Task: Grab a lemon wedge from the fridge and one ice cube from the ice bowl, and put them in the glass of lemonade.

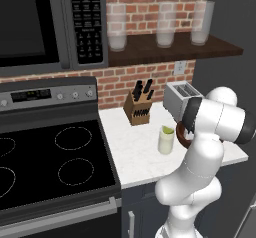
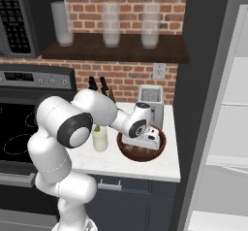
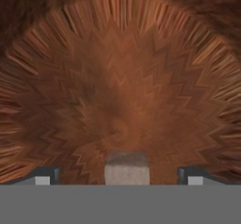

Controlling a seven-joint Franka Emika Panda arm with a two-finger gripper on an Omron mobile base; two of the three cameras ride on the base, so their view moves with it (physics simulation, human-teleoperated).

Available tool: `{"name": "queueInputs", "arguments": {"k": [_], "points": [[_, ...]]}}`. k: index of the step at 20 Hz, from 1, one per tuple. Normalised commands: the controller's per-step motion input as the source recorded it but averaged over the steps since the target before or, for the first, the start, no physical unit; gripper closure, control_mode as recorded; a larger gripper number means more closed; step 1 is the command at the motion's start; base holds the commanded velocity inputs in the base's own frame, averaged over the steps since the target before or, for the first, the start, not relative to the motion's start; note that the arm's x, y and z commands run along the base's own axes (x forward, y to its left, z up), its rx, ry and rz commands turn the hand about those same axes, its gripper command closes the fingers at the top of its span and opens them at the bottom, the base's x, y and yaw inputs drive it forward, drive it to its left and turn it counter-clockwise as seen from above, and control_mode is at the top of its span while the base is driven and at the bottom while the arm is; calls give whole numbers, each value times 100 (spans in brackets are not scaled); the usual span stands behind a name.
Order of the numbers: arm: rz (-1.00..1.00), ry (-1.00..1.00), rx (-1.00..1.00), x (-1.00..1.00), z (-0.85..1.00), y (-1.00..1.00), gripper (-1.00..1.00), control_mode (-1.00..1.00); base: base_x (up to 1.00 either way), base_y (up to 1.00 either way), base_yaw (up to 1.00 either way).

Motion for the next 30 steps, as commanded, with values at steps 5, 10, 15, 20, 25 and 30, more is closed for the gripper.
{"name": "queueInputs", "arguments": {"k": [5, 10, 15, 20, 25, 30], "points": [[0, 0, 0, 0, 0, 0, 100, -100, 0, 0, 0], [0, 0, 0, 0, 0, 0, 100, -100, 0, 0, 0], [1, 0, 0, 2, 0, -4, 100, -100, 0, 0, 0], [5, -6, 0, -7, 7, -7, 100, -100, 0, 0, 0], [0, -13, 2, -17, 36, 0, 100, -100, 0, 0, 0], [0, -14, 3, -9, 30, 0, 100, -100, 0, 0, 0]]}}
